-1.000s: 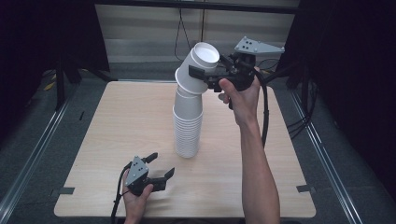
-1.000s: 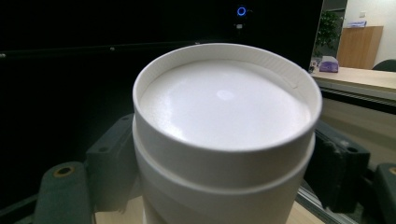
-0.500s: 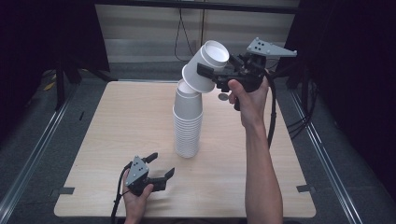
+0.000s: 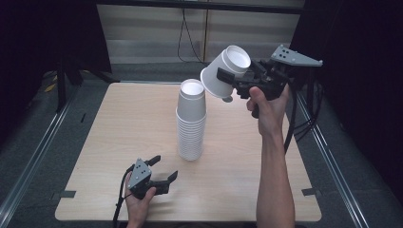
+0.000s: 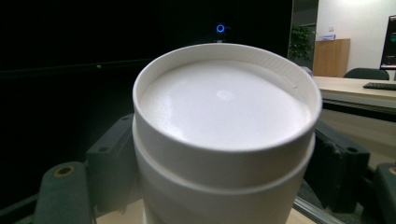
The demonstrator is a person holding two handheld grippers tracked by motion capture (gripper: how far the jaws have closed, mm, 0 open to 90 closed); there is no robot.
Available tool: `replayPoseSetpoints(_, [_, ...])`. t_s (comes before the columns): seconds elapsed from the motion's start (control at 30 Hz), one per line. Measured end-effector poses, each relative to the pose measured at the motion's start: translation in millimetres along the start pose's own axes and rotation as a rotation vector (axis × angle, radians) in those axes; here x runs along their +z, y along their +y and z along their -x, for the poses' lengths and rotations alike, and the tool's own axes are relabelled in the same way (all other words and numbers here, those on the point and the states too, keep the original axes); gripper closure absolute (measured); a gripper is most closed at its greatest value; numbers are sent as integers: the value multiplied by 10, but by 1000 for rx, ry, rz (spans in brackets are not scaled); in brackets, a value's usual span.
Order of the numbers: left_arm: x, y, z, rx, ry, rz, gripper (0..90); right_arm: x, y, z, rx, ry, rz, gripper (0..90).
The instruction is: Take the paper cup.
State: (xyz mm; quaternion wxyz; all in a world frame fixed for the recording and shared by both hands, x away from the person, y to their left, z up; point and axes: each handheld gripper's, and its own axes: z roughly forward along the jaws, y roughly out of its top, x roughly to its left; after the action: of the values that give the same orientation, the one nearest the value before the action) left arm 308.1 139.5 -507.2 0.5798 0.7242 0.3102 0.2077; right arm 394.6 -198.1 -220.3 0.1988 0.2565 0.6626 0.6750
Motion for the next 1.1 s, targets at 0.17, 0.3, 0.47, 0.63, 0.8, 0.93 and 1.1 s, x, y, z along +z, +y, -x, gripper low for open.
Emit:
replayPoseSetpoints(0.17, [2, 0, 1, 2, -1, 0, 161, -69, -98, 27, 7, -13, -10, 215])
replayPoseSetpoints(0.3, [10, 5, -3, 3, -5, -15, 161, -153, -179, 19, 10, -19, -14, 214])
replayPoseSetpoints(0.47, [12, 6, 3, 5, -3, -15, 162, -233, -266, -14, -2, -31, -29, 214])
replayPoseSetpoints(0.63, [15, 6, 7, 3, -4, -13, 161, -284, -355, -71, -8, -32, -38, 213])
replayPoseSetpoints(0.8, [13, 5, 3, -4, -2, -17, 161, -326, -478, -169, -17, -15, -59, 214])
replayPoseSetpoints(0.93, [9, 5, -12, -9, -1, -11, 161, -319, -560, -186, -16, -11, -83, 214])
replayPoseSetpoints(1.1, [6, 2, -3, -9, -8, -9, 161, -310, -742, -214, 5, -3, -91, 214])
